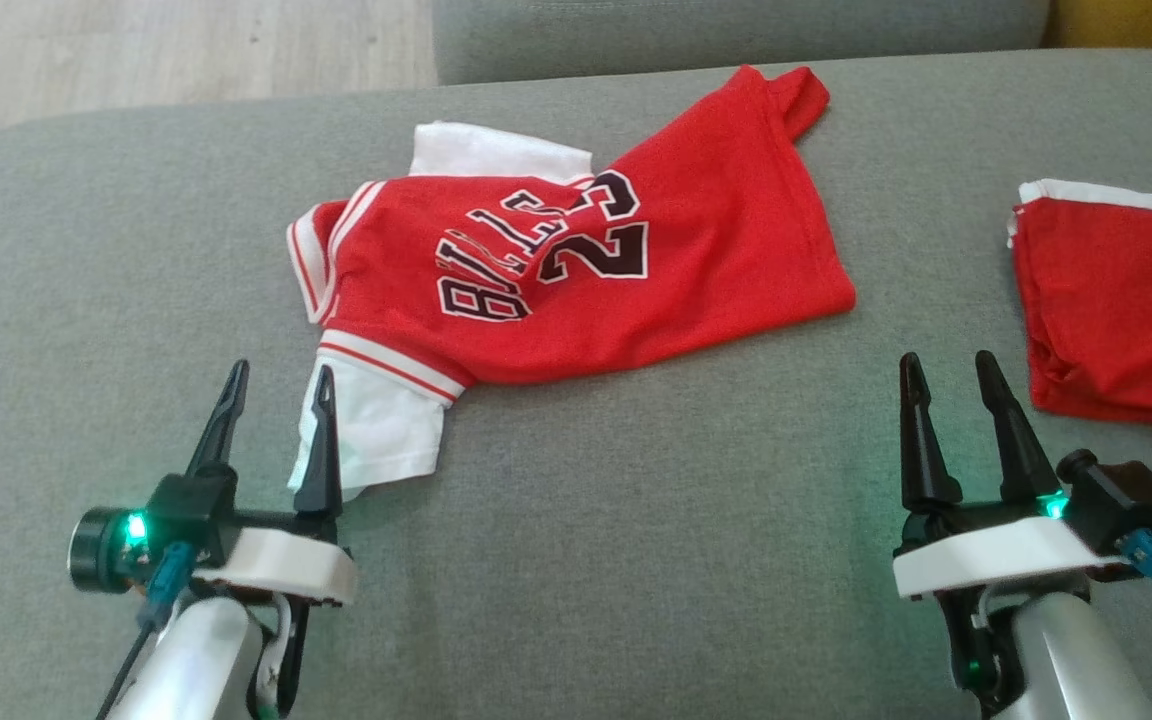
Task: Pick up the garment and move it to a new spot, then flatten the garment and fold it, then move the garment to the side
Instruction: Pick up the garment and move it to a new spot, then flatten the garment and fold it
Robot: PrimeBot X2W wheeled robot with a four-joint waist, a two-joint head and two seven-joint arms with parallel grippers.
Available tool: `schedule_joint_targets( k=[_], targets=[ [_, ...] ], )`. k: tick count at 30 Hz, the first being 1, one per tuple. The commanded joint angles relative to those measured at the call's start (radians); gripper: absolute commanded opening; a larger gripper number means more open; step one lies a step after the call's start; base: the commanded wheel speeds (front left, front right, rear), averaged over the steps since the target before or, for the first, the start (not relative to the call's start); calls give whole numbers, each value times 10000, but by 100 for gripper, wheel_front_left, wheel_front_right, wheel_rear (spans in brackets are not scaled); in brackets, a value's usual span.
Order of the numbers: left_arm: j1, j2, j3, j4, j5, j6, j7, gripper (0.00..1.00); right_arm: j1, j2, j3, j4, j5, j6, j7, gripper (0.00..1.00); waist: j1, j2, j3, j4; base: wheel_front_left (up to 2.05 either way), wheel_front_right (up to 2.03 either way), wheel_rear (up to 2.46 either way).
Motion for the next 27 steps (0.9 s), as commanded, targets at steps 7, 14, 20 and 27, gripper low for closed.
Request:
schedule_joint_targets(
  k=[7, 14, 20, 27],
  targets=[
    [-714, 275, 281, 286, 46, -97, 138, 100, -228, -45, 277, -280, -43, -9, -105, 100, 1, 0, 191, -283, 0, 0, 0],
    [-919, 78, 179, 368, 54, -87, 80, 100, -593, -45, 531, 244, -156, -9, -105, 100, 1, 0, 399, -300, 0, 0, 0],
    [-1041, -224, 50, 268, 77, -103, 18, 100, -2153, -45, 357, 2185, 57, -9, 460, 100, 1, 0, 635, 152, 0, 0, 0],
    [-1192, -441, -91, 308, 143, -222, -24, 100, -4431, -45, -140, 5406, 310, -9, 863, 100, 1, 0, 942, 708, 0, 0, 0]
  ],
)
